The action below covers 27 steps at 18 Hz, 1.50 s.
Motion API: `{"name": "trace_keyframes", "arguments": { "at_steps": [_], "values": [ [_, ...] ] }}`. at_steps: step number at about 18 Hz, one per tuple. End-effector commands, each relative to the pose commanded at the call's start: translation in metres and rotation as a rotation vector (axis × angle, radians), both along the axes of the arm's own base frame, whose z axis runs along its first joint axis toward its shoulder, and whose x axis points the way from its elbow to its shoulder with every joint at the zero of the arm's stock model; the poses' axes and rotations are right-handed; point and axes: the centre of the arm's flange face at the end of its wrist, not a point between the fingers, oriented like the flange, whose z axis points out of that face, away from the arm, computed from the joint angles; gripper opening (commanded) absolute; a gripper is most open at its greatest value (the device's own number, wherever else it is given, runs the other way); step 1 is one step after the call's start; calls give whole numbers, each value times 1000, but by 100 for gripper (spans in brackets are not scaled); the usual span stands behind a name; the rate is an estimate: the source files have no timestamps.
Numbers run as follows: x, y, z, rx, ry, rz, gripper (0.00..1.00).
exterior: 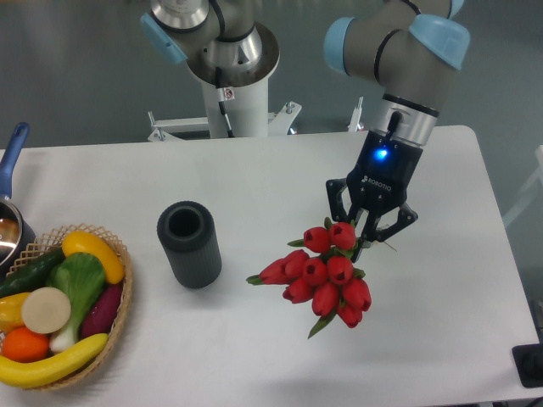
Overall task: Insert the flowers into the vase
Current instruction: 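Hold the red tulip bunch in the gripper and start moving toward the vase, then carry the tulips over the black vase, stems pointing into its opening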
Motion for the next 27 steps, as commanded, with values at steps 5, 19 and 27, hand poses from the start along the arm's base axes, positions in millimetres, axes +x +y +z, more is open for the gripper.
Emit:
{"name": "trace_keyframes", "arguments": {
  "at_steps": [5, 19, 27],
  "values": [
    [5, 3, -4, 13, -17, -12, 20],
    [74, 40, 16, 352, -210, -238, 21],
    [162, 27, 26, 509, -334, -349, 21]
  ]
}}
